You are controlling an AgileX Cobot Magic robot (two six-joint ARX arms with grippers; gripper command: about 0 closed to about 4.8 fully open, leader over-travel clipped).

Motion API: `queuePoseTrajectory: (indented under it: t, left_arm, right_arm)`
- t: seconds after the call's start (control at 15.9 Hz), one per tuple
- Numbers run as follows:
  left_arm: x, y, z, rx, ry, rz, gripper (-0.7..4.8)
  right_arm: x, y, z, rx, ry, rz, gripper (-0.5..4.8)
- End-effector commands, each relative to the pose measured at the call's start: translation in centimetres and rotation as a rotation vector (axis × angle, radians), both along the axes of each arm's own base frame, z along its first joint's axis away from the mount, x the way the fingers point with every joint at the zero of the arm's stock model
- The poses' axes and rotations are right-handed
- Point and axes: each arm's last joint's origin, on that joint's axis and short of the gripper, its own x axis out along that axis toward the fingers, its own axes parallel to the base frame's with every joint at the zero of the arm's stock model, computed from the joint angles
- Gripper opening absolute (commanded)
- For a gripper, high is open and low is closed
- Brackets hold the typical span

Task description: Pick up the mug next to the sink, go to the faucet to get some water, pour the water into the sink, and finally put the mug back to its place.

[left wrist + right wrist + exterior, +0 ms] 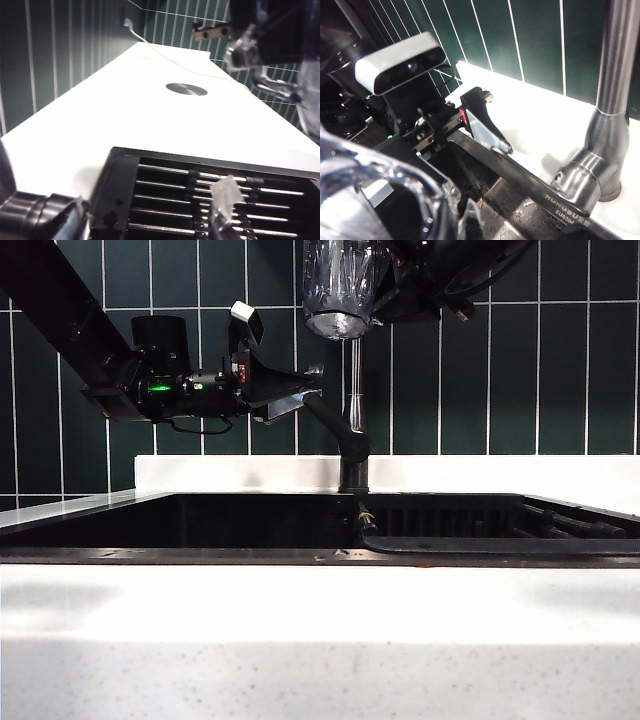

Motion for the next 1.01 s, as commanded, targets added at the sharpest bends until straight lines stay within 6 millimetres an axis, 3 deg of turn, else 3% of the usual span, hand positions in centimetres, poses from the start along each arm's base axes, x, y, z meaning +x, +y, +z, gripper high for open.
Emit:
queuePoseTrajectory:
  t: [0.06, 0.38, 1.01]
  left_arm:
    - [-0.29, -0.26, 0.68, -0.001, -0.034, -0.028, 3.25]
    - [0.12, -0.25, 0.79, -0.038, -0.033, 0.114, 3.26]
    - [0.32, -0.23, 0.34, -0.028, -0.024, 0.146, 3.26]
  right_arm:
    - [-0.01, -0.03, 0.72, 0.013, -0.042, -0.002, -0.04]
    - [0.19, 0.04, 0.33, 0.007, -0.028, -0.004, -0.04]
    - [0.40, 0.17, 0.70, 0.007, -0.031, 0.004, -0.04]
